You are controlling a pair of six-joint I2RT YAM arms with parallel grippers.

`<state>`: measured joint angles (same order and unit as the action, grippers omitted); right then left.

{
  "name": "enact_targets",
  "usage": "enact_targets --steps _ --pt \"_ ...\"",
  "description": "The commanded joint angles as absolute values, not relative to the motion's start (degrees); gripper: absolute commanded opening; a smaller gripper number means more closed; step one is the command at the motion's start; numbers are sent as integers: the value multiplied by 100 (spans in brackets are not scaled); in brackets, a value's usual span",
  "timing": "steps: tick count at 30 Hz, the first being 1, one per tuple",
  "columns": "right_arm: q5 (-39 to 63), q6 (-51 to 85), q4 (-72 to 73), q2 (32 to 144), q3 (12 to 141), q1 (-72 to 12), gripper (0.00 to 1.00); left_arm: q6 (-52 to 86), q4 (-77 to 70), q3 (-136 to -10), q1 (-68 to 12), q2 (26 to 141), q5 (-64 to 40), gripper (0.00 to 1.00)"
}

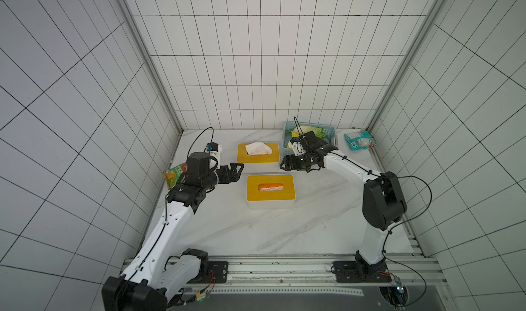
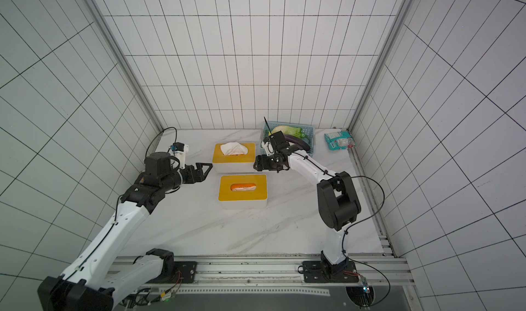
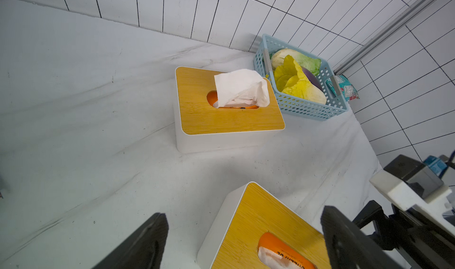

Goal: Put the tissue paper into the tissue box
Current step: Adjust the tissue box at the center of the board, then pull the paper towel from the tissue box.

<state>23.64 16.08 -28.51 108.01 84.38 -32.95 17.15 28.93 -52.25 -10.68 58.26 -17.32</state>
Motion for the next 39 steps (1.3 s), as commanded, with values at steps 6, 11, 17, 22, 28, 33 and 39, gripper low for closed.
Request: enact_targets --steps 6,11,17,22,28,33,39 --pt "3878 1956 -2212 10524 7561 -3378 90 1727 2758 -5153 -1024 5828 -1815 95" --pt "4383 2208 -2157 9789 6834 -3622 91 1732 2751 -5159 -1011 5854 -1829 95" --pt "4592 2146 -2415 8947 6363 -4202 91 1743 2733 -5177 -984 5906 -1873 95" --pt "2900 1179 -3726 8620 6734 -4682 86 1758 2726 -5168 -967 5915 -1886 95" --pt "958 179 -4713 8761 7476 -5234 75 1762 2716 -5161 -949 5932 -1894 95" --pt "165 -143 -5001 9138 7975 -5508 68 1766 2716 -5164 -946 5950 -1893 95" --pt "-40 -428 -5197 9748 8455 -6011 60 1780 2707 -5159 -927 5938 -1899 95"
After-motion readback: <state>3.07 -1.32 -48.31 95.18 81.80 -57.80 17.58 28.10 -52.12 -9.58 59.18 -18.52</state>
